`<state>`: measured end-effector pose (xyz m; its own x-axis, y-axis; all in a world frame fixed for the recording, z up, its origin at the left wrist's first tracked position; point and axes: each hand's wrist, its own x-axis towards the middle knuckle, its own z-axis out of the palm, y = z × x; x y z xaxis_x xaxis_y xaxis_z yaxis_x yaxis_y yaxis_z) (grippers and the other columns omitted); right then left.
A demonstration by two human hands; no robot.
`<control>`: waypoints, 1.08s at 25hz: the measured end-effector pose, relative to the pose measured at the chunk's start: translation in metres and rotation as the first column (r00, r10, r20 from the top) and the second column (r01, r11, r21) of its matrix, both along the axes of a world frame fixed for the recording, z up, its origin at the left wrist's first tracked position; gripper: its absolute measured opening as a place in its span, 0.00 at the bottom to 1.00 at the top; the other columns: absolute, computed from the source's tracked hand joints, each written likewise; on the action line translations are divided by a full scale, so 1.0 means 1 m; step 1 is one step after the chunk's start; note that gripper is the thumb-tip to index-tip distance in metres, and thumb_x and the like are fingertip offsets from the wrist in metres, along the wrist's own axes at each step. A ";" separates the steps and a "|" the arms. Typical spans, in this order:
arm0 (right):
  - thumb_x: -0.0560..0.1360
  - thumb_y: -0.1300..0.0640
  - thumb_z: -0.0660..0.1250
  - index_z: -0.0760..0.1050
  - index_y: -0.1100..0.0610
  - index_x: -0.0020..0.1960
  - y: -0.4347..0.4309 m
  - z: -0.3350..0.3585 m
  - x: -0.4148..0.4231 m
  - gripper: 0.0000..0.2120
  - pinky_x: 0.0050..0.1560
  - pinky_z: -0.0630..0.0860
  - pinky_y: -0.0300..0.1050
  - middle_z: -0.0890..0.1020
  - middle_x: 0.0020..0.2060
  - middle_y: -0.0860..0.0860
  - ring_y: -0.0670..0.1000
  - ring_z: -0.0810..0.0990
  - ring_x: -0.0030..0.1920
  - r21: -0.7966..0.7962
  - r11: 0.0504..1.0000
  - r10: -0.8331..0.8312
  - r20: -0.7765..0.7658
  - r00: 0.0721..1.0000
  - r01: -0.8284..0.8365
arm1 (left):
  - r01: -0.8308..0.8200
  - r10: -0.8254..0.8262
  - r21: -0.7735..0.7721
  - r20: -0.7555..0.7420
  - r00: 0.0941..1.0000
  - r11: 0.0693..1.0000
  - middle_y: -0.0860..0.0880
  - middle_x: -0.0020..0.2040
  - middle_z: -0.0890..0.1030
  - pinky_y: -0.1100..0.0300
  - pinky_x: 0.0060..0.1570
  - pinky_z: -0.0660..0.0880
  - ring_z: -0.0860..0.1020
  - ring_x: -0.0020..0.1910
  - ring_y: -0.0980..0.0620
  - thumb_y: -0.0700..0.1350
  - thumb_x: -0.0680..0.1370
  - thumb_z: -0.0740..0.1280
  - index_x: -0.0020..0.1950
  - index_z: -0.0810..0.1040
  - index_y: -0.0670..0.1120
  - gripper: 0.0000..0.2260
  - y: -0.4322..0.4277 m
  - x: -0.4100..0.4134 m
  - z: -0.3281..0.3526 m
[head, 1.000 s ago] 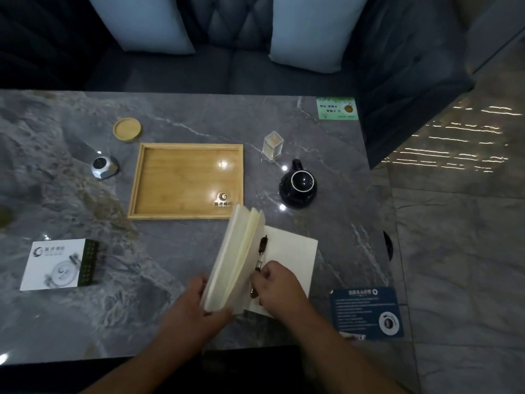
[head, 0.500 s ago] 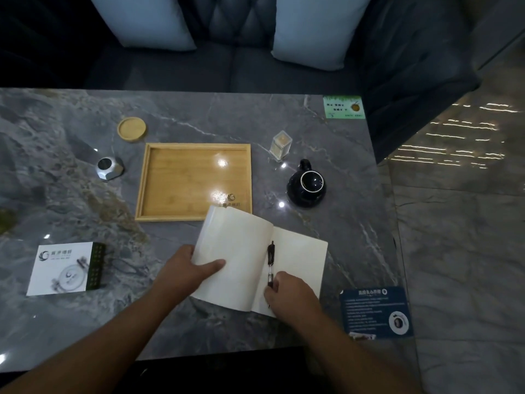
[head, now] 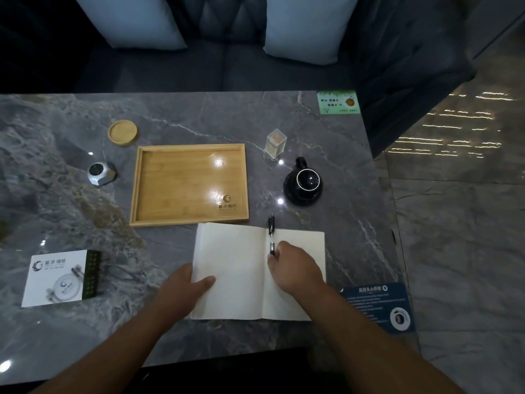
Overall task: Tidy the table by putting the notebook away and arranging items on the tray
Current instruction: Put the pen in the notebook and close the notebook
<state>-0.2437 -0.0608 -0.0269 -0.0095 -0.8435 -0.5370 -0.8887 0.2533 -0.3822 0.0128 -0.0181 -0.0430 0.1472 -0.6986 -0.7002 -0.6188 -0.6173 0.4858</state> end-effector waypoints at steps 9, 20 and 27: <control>0.82 0.47 0.57 0.75 0.54 0.53 -0.019 -0.008 0.012 0.13 0.44 0.69 0.46 0.83 0.49 0.53 0.56 0.82 0.49 0.008 0.999 0.040 -0.034 0.999 -0.039 | -0.092 0.092 -0.019 0.000 0.996 0.996 0.48 0.51 0.81 0.53 0.42 0.75 0.79 0.46 0.52 0.55 0.76 0.73 0.54 0.77 0.49 0.13 -0.002 -0.006 0.004; 0.81 0.42 0.60 0.71 0.47 0.43 0.017 0.004 -0.032 0.12 0.35 0.70 0.43 0.79 0.37 0.45 0.45 0.77 0.39 0.075 0.992 -0.114 0.181 0.977 0.102 | 0.016 -0.047 -0.170 -0.179 0.983 0.985 0.62 0.51 0.78 0.55 0.43 0.79 0.80 0.48 0.59 0.53 0.72 0.77 0.56 0.70 0.60 0.19 -0.020 -0.050 0.063; 0.82 0.45 0.60 0.82 0.49 0.48 0.028 0.029 -0.055 0.14 0.45 0.85 0.51 0.88 0.43 0.48 0.49 0.87 0.40 0.304 0.864 -0.504 0.516 0.693 0.403 | -0.028 -0.033 -0.116 -0.494 0.869 0.993 0.61 0.55 0.80 0.65 0.33 0.80 0.83 0.46 0.65 0.67 0.69 0.69 0.59 0.76 0.64 0.21 -0.027 -0.105 0.086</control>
<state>-0.2988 -0.0332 0.0019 -0.0248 -0.7222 -0.6912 -0.2847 0.6679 -0.6876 -0.0922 -0.0452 0.0434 -0.1983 -0.7787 -0.5953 -0.2805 -0.5369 0.7957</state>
